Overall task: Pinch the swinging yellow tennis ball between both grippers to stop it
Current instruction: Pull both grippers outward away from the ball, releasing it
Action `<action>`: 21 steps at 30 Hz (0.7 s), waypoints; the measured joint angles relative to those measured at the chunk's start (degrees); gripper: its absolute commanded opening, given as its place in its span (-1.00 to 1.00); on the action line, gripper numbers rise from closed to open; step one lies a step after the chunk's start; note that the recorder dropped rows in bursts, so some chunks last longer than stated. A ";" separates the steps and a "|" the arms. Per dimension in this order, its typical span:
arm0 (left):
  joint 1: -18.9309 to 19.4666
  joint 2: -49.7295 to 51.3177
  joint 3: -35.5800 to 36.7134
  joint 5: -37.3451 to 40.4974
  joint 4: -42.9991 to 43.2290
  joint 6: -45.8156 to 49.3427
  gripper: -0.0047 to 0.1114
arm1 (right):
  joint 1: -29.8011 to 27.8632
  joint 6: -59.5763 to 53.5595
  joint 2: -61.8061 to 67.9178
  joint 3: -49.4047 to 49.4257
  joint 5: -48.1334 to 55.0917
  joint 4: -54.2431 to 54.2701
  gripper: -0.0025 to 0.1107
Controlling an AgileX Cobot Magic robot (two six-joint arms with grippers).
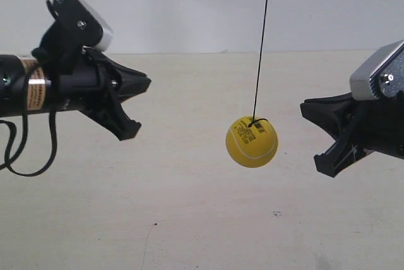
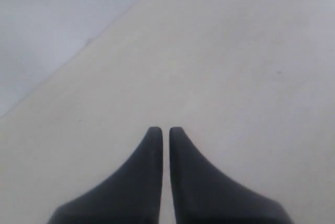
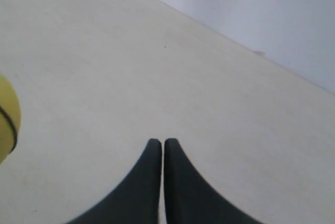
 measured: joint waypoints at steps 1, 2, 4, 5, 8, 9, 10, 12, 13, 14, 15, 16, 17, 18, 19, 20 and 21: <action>0.00 -1.18 0.15 1.59 -0.82 0.00 -0.84 | 0.00 0.00 -0.17 0.00 0.27 0.43 -0.96; 0.00 -4.39 1.37 2.57 -2.09 0.00 -0.84 | 0.00 -0.18 -0.62 0.00 0.57 1.81 -0.96; 0.00 -9.68 3.89 2.65 -3.55 0.13 -0.84 | 0.00 -1.46 -0.61 0.12 0.71 5.14 -0.96; 0.00 -11.23 4.66 2.65 -4.56 0.54 -0.84 | 0.00 -2.67 -0.61 0.45 0.27 7.16 -0.96; 0.00 -17.05 7.64 2.53 -9.24 3.65 -0.84 | 0.00 -6.98 -0.61 2.16 -1.92 14.13 -0.96; 0.00 -19.77 9.02 2.17 -12.39 5.92 -0.84 | 0.00 -8.52 -0.75 2.95 -3.36 17.00 -0.96; 0.00 -21.70 9.99 1.63 -14.89 7.79 -0.84 | 0.00 -9.75 -1.03 3.78 -4.40 18.64 -0.96; 0.00 -26.89 12.73 -0.03 -22.36 13.55 -0.84 | 0.00 -11.44 -2.20 5.60 -6.96 21.11 -0.96; 0.00 -29.60 14.23 -0.79 -25.69 17.02 -0.84 | 0.00 -11.85 -2.91 6.30 -8.14 21.48 -0.96; 0.00 -34.51 17.21 -2.85 -34.63 23.76 -0.84 | 0.00 -12.34 -5.15 7.91 -9.80 22.21 -0.96; 0.00 -37.29 19.00 -3.94 -39.11 27.67 -0.84 | 0.00 -12.52 -6.26 8.51 -10.22 22.47 -0.96; 0.00 -42.77 22.68 -6.13 -47.42 34.88 -0.84 | 0.00 -12.83 -9.59 10.10 -10.65 22.86 -0.96; 0.00 -45.00 24.13 -7.17 -50.38 37.39 -0.84 | 0.00 -13.10 -11.51 10.78 -10.75 23.16 -0.96; 0.00 -50.05 27.42 -8.91 -55.99 42.07 -0.84 | 0.00 -13.49 -15.85 12.57 -10.79 24.49 -0.96; 0.00 -52.25 28.81 -9.31 -58.47 44.14 -0.84 | 0.00 -13.74 -17.76 13.50 -10.79 25.06 -0.96; 0.00 -54.98 30.40 -9.93 -61.36 46.53 -0.84 | 0.00 -13.87 -21.74 15.04 -10.79 26.13 -0.96; 0.00 -56.64 31.34 -10.01 -62.29 47.42 -0.84 | 0.00 -14.00 -23.75 15.75 -10.79 26.45 -0.96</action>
